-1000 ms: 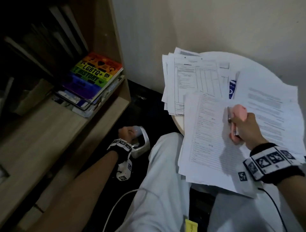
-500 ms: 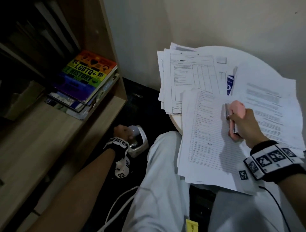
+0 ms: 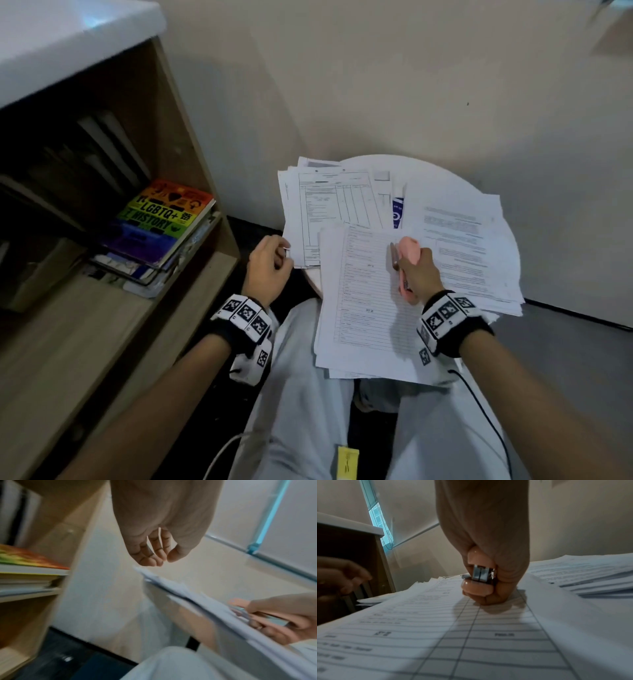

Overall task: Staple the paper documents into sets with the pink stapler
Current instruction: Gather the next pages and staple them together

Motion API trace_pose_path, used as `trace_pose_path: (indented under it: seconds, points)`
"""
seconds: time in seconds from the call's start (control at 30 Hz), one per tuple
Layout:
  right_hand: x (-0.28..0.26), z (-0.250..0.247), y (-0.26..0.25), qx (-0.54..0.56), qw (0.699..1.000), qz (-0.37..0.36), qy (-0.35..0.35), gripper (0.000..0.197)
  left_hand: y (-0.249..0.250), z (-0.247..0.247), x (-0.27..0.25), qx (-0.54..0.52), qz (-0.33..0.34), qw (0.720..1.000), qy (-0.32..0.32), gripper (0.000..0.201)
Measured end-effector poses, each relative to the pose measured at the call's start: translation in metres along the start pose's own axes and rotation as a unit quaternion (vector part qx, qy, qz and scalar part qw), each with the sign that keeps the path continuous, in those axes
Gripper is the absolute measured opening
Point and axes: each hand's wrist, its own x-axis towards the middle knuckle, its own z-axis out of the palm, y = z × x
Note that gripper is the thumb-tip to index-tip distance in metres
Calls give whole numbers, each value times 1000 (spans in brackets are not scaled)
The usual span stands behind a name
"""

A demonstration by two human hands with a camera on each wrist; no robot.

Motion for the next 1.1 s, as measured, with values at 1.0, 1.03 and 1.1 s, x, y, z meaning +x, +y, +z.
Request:
trace_pose_path:
  seconds: [1.0,1.03,1.1]
  points:
    - [22,6,-65,-277,848,-407,-196,45,39,65,16,-183,-12,982,-48,49]
    - [23,8,-64,-283,846,-411,-188,47,37,64,17,-183,-12,982,-49,49]
    - [26,10,-59,-276,854,-408,-168,46,33,63,16,-186,-10,981,-49,49]
